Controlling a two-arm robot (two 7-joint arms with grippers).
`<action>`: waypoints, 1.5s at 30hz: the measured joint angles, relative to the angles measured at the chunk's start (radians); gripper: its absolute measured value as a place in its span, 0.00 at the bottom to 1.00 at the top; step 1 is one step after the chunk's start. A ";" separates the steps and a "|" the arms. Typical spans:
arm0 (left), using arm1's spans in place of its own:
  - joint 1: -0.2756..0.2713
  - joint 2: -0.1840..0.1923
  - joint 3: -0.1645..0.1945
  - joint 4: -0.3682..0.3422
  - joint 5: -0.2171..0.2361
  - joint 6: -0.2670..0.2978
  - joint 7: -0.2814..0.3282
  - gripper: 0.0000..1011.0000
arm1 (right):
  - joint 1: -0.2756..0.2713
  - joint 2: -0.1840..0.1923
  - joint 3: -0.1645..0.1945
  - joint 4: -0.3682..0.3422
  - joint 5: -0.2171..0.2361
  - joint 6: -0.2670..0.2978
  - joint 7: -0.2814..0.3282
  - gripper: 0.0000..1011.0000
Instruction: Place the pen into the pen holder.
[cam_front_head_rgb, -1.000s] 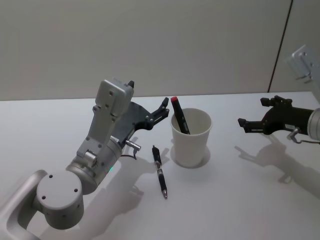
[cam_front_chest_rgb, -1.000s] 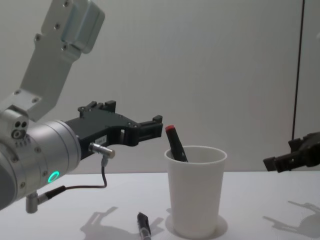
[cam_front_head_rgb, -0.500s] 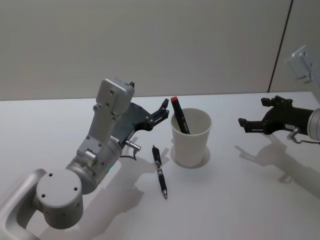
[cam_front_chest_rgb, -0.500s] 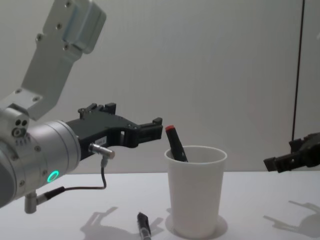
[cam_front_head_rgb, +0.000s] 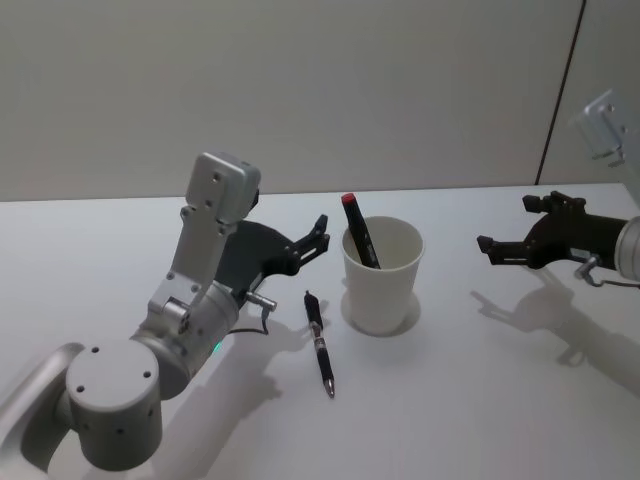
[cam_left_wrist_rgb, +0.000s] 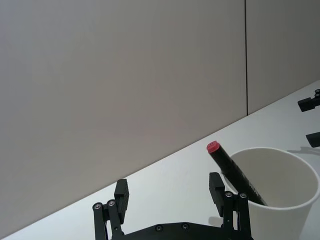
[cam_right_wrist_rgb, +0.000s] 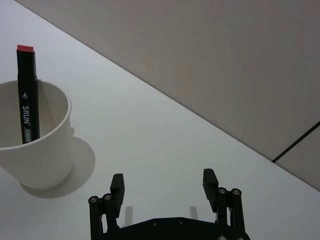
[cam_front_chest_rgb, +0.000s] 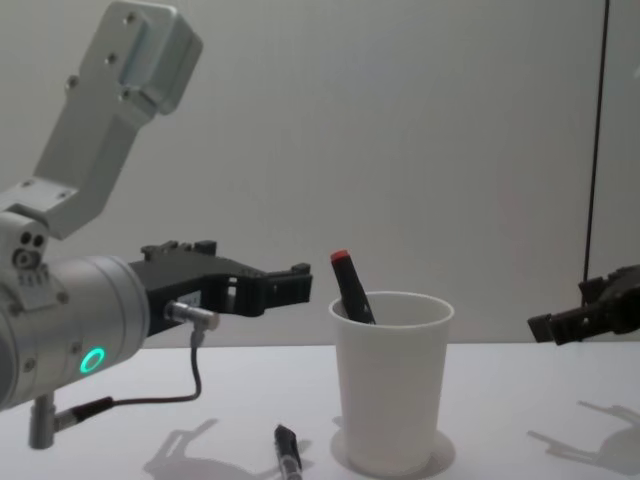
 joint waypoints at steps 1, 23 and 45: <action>0.004 0.002 -0.001 -0.006 -0.005 0.005 0.006 0.99 | 0.000 0.000 0.000 0.000 0.000 0.000 0.000 0.99; 0.108 0.022 0.003 -0.126 -0.123 0.145 0.112 0.99 | 0.000 0.000 0.000 0.000 0.000 0.000 -0.001 0.99; 0.122 -0.020 0.044 -0.127 -0.081 0.264 0.067 0.99 | 0.000 0.000 0.000 0.000 0.000 0.000 -0.001 0.99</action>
